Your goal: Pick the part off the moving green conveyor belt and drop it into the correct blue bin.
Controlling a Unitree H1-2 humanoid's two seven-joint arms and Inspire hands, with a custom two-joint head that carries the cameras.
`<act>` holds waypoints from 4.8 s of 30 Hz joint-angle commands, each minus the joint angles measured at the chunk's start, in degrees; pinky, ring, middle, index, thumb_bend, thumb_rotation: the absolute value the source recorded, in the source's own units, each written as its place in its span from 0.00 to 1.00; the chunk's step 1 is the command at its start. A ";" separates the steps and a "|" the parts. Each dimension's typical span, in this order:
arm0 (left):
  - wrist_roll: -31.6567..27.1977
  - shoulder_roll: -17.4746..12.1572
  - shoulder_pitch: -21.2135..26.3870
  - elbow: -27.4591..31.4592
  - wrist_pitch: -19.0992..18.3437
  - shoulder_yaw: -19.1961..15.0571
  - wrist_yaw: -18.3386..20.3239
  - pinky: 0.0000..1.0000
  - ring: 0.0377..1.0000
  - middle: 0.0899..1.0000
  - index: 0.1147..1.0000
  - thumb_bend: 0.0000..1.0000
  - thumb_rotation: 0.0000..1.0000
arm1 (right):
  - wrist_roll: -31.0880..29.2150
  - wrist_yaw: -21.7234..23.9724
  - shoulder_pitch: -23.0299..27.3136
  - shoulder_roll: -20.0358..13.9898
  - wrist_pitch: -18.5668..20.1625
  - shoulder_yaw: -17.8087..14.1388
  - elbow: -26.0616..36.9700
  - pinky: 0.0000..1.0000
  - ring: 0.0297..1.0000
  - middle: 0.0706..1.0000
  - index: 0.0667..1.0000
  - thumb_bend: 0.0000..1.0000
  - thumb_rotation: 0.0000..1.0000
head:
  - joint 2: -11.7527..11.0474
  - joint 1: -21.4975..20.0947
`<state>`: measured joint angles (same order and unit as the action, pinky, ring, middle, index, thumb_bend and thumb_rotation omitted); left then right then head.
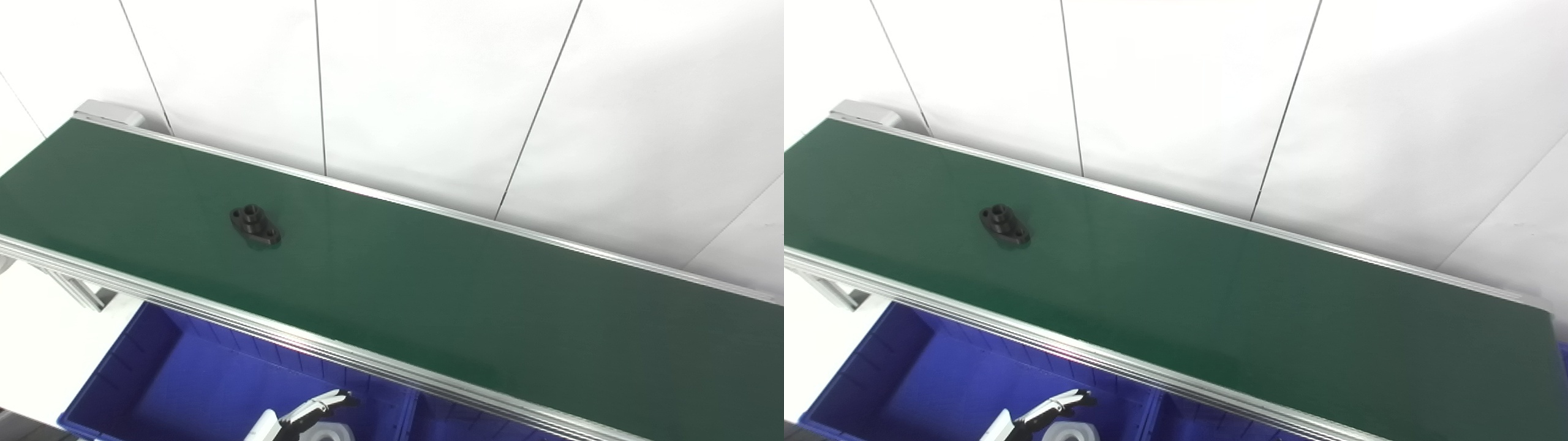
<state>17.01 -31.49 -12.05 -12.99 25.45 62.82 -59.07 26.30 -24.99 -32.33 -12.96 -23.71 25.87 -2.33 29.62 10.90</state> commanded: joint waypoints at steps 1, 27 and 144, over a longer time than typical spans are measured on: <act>2.44 0.00 0.45 -0.28 1.47 -0.02 -2.86 0.73 0.82 0.85 0.78 0.80 0.43 | 0.36 -1.44 0.03 -0.01 -3.20 0.00 0.21 1.00 1.00 1.00 1.00 0.64 0.45 | -1.13 0.02; 5.69 2.18 4.31 -4.61 1.47 3.12 -9.77 0.70 0.78 0.82 0.76 0.78 0.43 | -1.23 -4.75 3.74 3.52 -3.03 -3.66 18.03 0.86 0.83 0.87 0.98 0.70 0.33 | -3.10 -2.18; -0.85 -4.38 4.52 7.10 1.47 9.20 -11.66 0.81 0.87 0.89 0.87 0.78 0.45 | 20.36 24.96 70.99 20.59 36.35 12.39 -33.01 0.60 0.68 0.72 0.75 0.80 0.43 | 14.39 -20.11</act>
<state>14.30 -35.37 -7.52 -6.57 25.90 72.32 -69.28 46.49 1.25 36.19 6.13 15.47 38.00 -35.85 43.95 -9.23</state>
